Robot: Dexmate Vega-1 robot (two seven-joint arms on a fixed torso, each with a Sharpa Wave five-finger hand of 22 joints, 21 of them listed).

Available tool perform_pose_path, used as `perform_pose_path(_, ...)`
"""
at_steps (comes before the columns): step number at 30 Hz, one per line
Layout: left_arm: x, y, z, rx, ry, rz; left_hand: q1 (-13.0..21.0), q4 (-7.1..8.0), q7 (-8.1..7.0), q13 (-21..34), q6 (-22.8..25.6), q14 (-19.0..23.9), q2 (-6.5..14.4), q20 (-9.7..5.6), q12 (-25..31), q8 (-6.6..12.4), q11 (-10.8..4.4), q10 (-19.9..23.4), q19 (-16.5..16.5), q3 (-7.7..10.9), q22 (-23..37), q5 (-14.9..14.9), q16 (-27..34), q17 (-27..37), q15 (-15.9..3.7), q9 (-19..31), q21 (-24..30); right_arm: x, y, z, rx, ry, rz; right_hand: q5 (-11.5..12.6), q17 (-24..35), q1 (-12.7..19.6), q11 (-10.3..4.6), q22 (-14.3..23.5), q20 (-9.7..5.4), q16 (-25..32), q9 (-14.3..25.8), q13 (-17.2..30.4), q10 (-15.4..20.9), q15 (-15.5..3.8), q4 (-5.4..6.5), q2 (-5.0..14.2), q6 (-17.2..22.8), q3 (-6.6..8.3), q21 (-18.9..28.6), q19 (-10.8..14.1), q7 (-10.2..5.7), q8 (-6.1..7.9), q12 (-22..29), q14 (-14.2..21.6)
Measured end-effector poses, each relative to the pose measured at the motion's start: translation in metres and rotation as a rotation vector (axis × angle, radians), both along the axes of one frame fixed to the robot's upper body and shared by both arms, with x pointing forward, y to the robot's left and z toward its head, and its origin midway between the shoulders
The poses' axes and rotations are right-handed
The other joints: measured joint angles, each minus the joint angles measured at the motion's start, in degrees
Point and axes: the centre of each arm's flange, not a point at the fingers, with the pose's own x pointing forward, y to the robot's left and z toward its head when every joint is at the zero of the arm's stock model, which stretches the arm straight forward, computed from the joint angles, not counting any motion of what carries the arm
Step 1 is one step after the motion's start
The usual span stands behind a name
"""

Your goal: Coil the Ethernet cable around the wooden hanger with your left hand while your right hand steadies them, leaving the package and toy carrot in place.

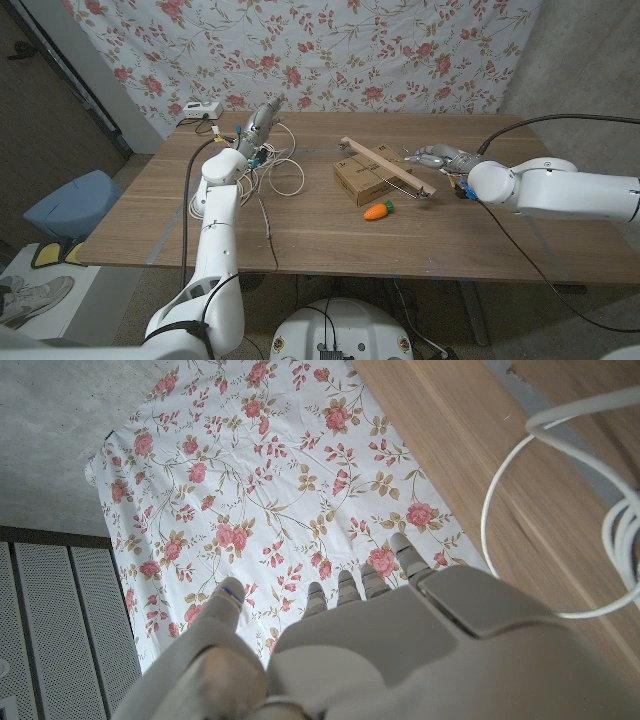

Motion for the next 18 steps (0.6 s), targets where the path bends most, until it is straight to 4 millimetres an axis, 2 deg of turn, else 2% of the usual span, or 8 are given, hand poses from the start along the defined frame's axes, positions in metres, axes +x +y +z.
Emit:
perform_pose_path(6, -0.0029, -0.002, -0.0009, -0.001, -0.005, -0.003, 0.0, 0.0, -0.31, 0.0, 0.3, 0.2, 0.0, 0.22, 0.0, 0.0, 0.21, 0.2, 0.2, 0.0, 0.0, 0.0, 0.0, 0.0, 0.22, 0.0, 0.0, -0.0044, 0.0022, -0.0029, -0.034, 0.039, -0.02, 0.0, 0.0, 0.3, 0.51, 0.0, -0.16, 0.3, 0.0, 0.0, 1.1, -0.29, -0.17, -0.23, 0.9, -0.18, 0.0, 1.1, 0.27, 0.33, 0.4, 1.5)
perform_pose_path(13, -0.0054, -0.0036, -0.0017, -0.005, -0.01, -0.006, 0.0, -0.16, -0.1, 0.0, 0.5, 0.4, 0.0, 0.21, 0.0, 0.0, 0.2, 0.2, 0.2, -0.16, 0.0, 0.0, 0.0, 0.1, 0.0, 0.0, 0.0, -0.0063, 0.0064, -0.0053, -0.074, 0.075, -0.036, 0.0, 0.0, 0.7, 0.21, 0.0, -0.1, 0.6, 0.0, 0.0, 1.5, -0.4, -0.2, -0.34, 1.4, -0.15, 0.0, 1.3, 0.4, 0.54, 0.4, 2.2)
perform_pose_path(18, -0.0066, -0.0034, -0.0031, -0.01, -0.008, -0.007, 0.0, -0.16, -0.1, 0.0, 0.5, 0.4, 0.0, 0.21, 0.0, 0.0, 0.2, 0.2, 0.2, -0.16, 0.0, 0.0, 0.0, 0.1, 0.0, 0.0, -0.2, -0.0051, 0.0092, -0.006, -0.108, 0.09, -0.05, 0.4, 0.0, 1.9, -0.1, 0.0, -0.1, 0.5, 0.0, 0.0, 1.8, -0.7, -0.99, -0.3, 1.4, 0.18, 0.0, 1.9, 0.41, 0.54, 0.4, 2.5)
